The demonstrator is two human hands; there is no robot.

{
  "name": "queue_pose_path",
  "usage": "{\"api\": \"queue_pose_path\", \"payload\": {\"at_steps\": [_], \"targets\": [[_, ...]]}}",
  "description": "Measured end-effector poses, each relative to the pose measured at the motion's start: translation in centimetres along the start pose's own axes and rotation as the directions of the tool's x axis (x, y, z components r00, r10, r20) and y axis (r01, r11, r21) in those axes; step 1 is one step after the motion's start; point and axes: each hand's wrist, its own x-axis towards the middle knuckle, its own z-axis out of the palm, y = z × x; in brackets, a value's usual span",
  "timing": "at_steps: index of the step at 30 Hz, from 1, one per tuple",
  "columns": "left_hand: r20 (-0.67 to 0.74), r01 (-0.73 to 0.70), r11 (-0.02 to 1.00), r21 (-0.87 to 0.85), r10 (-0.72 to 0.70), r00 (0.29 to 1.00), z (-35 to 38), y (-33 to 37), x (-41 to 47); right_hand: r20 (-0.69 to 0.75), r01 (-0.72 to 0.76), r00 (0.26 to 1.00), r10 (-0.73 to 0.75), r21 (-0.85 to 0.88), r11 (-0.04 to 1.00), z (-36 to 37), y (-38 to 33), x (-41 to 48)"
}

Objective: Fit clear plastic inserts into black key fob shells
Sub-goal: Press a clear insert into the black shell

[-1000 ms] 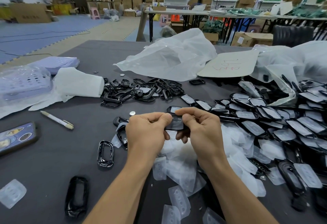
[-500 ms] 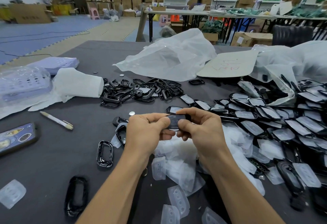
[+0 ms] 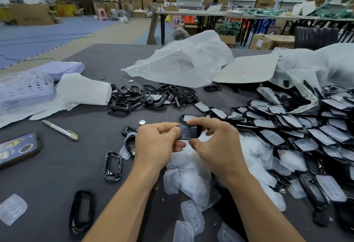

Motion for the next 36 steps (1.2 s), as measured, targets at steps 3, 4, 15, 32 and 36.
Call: {"api": "queue_pose_path", "payload": {"at_steps": [3, 4, 15, 32, 36], "targets": [[0.076, 0.008, 0.999, 0.033, -0.011, 0.997, 0.1, 0.2, -0.3, -0.003, -0.01, 1.0, 0.01, 0.033, 0.999, -0.1, 0.0, 0.0], [0.1, 0.007, 0.998, 0.058, -0.013, 0.995, 0.2, 0.2, -0.4, -0.002, -0.013, 1.0, 0.013, 0.038, 0.999, -0.1, 0.0, 0.1], [-0.11, -0.029, 0.997, -0.078, 0.02, 0.994, -0.3, 0.4, -0.1, -0.269, -0.196, 0.957, 0.111, -0.313, 0.929, -4.3, 2.0, 1.8], [-0.242, 0.142, 0.462, 0.875, 0.165, 0.956, -4.5, 0.3, 1.0, -0.017, -0.079, 0.997, 0.08, -0.444, 0.892, 0.1, 1.4, 0.8], [-0.276, 0.005, 0.772, 0.635, 0.221, 0.935, -4.7, 0.3, 1.0, 0.007, -0.08, 0.996, 0.09, -0.403, 0.912, 0.3, 1.6, 0.8]]}}
